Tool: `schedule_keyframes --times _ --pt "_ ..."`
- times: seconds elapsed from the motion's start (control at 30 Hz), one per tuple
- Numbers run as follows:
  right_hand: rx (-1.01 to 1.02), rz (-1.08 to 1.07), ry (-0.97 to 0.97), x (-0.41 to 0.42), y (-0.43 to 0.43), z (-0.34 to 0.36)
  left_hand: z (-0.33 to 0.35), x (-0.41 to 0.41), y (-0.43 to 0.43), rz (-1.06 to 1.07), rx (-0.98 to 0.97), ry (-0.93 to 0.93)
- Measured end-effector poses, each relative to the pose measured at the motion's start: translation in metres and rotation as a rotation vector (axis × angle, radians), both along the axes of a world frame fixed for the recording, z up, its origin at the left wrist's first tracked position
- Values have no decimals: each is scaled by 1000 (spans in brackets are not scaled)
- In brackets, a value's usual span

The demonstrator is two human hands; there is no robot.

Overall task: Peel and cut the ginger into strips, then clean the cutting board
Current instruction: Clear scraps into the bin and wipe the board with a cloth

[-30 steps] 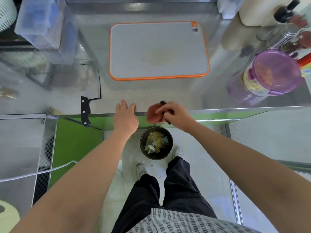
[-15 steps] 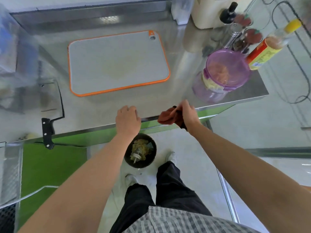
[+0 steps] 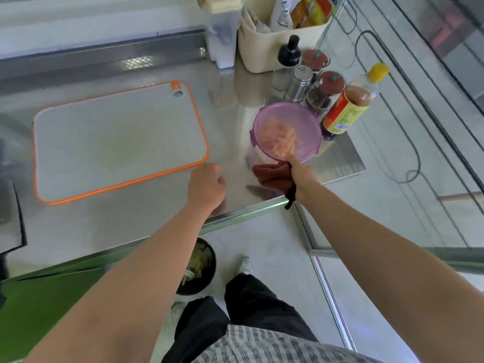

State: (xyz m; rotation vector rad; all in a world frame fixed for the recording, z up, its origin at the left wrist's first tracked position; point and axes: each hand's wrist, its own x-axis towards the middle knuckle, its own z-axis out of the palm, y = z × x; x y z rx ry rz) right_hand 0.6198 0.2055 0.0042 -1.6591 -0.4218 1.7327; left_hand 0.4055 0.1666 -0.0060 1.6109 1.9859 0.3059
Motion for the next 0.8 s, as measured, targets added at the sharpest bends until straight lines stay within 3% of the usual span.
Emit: schedule_keyframes --times 0.23,0.4,0.53,0.67,0.8 --pt "47 65 -206 -44 58 -2 1 -12 20 38 -63 59" --pt "91 291 -132 -69 56 6 -4 -9 24 -42 -99 31" --pt "127 269 -117 -41 32 6 -3 17 19 -116 -99 75" --pt "319 2 -453 25 17 13 -4 57 11 -175 -22 241" --pt "320 -83 -751 88 7 -5 -12 94 5 -234 -242 277"
